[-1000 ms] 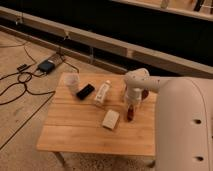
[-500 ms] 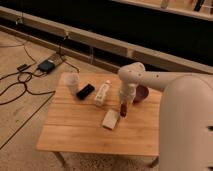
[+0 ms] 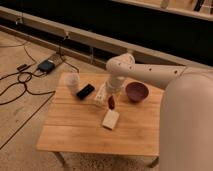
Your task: Place the pepper in the ceramic cup
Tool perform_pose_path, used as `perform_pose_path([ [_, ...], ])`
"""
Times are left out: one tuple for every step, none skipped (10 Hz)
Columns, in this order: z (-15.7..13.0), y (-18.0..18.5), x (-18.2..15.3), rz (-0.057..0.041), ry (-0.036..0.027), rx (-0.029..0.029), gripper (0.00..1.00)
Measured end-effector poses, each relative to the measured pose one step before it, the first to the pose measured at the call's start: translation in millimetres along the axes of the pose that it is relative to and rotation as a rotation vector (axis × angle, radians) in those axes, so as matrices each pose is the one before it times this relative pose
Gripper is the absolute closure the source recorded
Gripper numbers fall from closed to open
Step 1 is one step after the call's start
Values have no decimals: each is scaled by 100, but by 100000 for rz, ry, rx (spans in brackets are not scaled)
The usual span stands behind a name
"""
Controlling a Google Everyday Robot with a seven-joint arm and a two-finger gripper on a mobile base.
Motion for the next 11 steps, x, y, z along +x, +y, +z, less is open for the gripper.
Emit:
perform_pose_path([
  [-413,819,-839,-5973,-1704,-926,100],
  [-723,1425,-1700,-11040,-3496,-1508,100],
  [-510,904,-1410,-7864,-2896,-1089,100],
  [-330,542,-1172,-5867,-2414,-621,100],
  [-318,610,-1472,-6324,-3037,-865,100],
  [-154,491,-1353,-4649,-2836,-728,100],
  [-130,612,-1552,-4551,-3243,-845,100],
  [19,506,-1136,-3150,-2272,-750,100],
  [108,800,-1809,-4804,-3461,-1195,100],
  [108,408,-947,-2390,-1619,-720,100],
  [107,440,-1186,-2786,-1989,-781,100],
])
